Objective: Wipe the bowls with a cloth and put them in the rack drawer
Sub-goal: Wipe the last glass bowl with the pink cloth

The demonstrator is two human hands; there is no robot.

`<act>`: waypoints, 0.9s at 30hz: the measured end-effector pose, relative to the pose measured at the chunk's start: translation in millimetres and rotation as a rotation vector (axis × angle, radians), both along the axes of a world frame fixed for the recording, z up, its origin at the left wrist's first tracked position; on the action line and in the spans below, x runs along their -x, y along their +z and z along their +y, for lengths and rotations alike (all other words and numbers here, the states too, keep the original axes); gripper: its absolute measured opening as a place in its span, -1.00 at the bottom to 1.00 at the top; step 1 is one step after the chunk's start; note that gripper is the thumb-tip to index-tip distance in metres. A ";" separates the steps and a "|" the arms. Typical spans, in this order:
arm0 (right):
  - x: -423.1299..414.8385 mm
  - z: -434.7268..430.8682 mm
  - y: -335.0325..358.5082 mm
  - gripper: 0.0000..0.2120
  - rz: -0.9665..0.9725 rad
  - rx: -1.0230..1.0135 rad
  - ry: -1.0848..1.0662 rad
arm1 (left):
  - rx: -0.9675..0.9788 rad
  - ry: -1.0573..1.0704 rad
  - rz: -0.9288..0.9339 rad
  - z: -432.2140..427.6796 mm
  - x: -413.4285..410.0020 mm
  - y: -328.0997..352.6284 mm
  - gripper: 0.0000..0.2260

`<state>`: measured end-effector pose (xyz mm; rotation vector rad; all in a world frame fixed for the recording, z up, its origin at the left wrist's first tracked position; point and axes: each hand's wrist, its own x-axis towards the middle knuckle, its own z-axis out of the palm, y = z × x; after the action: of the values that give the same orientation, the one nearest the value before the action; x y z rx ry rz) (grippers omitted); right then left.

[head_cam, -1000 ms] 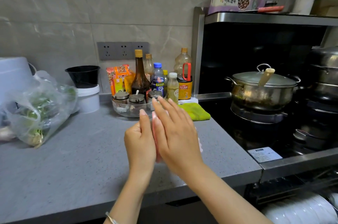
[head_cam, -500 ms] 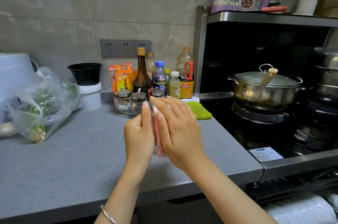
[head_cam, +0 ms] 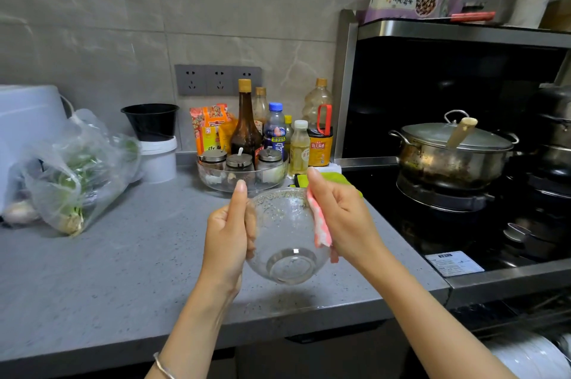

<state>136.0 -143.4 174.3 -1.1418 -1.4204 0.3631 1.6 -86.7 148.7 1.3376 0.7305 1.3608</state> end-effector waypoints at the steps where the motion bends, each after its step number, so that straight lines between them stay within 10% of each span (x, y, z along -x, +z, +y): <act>1: -1.6 -2.3 1.6 -0.34 -0.007 0.015 0.012 | -0.001 -0.018 0.012 0.5 -0.4 -1.2 -0.42; 9: -9.1 -10.9 25.5 -0.30 -0.149 0.068 -0.028 | -0.125 -0.102 0.190 -2.7 -1.3 20.6 -0.42; 16: 1.0 -10.3 29.8 -0.32 -0.421 0.044 -0.177 | -0.618 0.169 0.450 -6.7 -9.2 30.2 -0.45; 27: 5.6 1.9 -13.8 -0.59 -0.142 -0.011 -0.269 | -0.306 0.260 0.085 -0.6 -16.7 14.0 -0.43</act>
<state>130.4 -141.6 160.5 -1.3511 -1.3663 0.0853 18.3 -87.3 162.7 1.5891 0.7979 1.6821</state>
